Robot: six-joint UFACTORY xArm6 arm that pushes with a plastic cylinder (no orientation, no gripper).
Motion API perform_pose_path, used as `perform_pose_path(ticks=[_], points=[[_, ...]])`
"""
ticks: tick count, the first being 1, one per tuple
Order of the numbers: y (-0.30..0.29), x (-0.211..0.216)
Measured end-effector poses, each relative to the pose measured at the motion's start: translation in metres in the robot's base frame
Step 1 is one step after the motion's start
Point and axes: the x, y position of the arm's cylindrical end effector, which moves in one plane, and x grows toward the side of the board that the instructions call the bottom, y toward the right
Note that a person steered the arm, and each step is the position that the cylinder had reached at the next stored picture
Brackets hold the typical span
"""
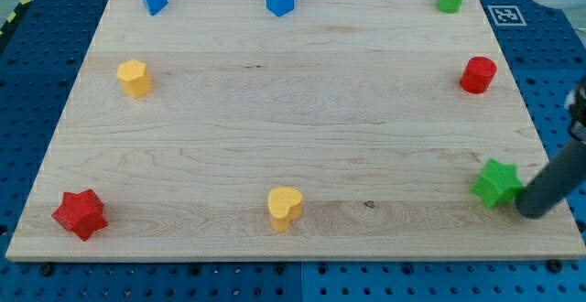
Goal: Move the green star to the top left diagonal of the red circle
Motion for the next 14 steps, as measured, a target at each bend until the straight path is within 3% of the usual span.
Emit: perform_pose_path(ticks=[2, 4, 5, 7, 9, 14], points=[[-0.05, -0.032], [-0.1, -0.038], [-0.107, -0.056], [-0.044, -0.083], [-0.043, -0.094], [-0.153, -0.1]])
